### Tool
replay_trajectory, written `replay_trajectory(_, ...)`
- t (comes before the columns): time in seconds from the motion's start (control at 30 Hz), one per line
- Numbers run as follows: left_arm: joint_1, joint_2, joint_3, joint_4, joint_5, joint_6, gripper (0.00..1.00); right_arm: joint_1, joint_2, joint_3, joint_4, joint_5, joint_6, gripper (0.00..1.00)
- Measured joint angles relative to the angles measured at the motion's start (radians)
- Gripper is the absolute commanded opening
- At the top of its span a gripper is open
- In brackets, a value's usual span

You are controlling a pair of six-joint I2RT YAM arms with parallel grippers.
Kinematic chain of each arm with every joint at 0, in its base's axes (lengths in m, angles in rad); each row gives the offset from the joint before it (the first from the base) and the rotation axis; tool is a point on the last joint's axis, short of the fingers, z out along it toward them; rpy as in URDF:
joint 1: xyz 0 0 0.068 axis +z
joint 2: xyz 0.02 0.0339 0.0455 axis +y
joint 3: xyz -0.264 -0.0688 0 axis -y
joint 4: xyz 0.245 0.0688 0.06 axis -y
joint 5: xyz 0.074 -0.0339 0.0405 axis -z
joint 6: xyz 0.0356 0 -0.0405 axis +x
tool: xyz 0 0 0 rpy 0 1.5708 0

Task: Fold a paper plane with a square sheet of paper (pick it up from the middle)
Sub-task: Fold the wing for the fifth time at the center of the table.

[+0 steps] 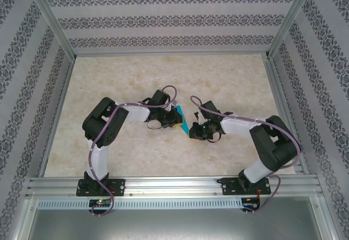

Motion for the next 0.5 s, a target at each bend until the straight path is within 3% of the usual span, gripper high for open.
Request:
replay_trajectory(0.3, 0.0, 0.0, 0.001, 0.0, 0.003, 0.0, 0.14, 0.0, -0.129, 0.029, -0.117, 0.015, -0.001, 0.13)
replay_trajectory(0.5, 0.0, 0.0, 0.001, 0.0, 0.006, 0.0, 0.13, 0.0, -0.035, 0.154, -0.047, 0.023, -0.001, 0.11)
